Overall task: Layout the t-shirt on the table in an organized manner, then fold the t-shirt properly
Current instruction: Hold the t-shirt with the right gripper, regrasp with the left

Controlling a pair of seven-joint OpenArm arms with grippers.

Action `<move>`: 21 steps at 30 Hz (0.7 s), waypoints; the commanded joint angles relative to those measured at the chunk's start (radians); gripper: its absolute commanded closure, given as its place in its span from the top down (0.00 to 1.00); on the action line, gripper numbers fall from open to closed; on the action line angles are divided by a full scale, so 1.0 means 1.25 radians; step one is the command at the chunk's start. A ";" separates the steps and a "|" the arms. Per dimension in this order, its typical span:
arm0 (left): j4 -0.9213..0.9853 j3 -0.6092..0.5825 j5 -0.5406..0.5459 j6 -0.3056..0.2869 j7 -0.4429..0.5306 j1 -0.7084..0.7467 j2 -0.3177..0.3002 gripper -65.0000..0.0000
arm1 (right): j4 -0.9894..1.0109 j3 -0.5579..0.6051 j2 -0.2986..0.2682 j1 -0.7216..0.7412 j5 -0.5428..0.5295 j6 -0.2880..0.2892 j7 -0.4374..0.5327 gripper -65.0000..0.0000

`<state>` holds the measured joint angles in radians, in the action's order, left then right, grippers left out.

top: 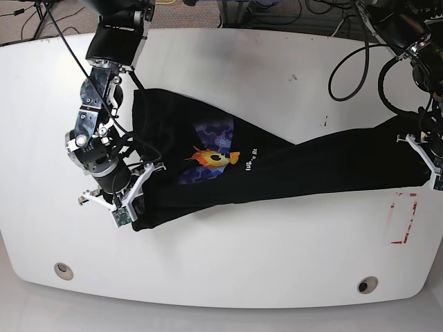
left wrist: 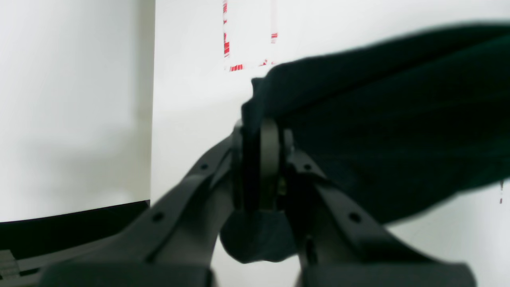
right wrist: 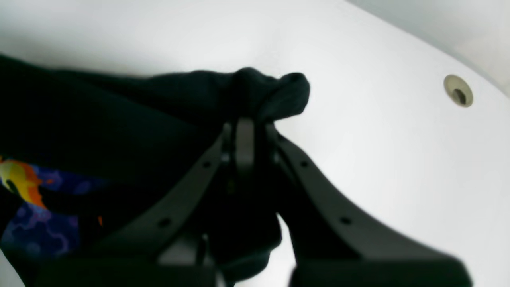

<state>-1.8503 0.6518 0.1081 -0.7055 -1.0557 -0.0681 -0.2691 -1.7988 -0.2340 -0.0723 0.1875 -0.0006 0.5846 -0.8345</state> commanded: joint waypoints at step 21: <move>-0.014 0.003 -0.006 0.006 0.007 -0.008 -0.017 0.69 | -0.015 -0.002 -0.007 0.008 0.002 -0.006 0.015 0.00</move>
<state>-1.8503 0.6521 0.1001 -0.7044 -1.0622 -0.0639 -0.2722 -1.7985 -0.2356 -0.0750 0.1722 0.0036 0.5842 -0.8417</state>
